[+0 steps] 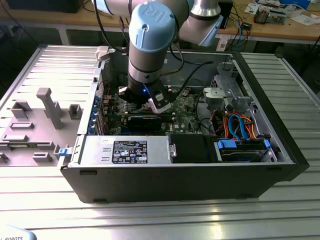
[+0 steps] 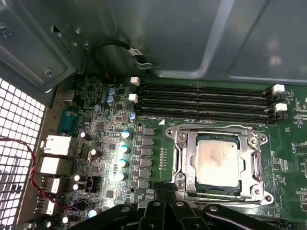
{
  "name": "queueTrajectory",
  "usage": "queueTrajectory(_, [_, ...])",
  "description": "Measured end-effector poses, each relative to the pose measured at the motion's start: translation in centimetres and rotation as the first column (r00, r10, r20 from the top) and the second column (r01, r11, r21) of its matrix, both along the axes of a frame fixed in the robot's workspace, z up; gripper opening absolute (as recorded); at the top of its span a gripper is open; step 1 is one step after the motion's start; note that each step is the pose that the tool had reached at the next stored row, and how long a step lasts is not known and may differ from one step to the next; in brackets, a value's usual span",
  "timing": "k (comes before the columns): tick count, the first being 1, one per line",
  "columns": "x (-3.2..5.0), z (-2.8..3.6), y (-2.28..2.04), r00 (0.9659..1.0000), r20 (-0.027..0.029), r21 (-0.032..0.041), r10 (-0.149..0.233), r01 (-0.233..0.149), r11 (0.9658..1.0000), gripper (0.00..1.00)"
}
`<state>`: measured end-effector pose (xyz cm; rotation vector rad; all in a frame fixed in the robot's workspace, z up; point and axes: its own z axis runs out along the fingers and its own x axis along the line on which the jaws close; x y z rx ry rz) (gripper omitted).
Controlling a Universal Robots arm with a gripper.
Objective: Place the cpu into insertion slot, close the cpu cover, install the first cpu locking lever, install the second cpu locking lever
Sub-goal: 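Install the second cpu locking lever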
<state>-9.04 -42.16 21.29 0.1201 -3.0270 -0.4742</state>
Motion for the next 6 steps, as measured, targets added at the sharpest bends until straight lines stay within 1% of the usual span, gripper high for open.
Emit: queueTrajectory(6, [0.0,0.11,0.0,1.0,0.0,0.0,0.0,0.0,1.0,0.11])
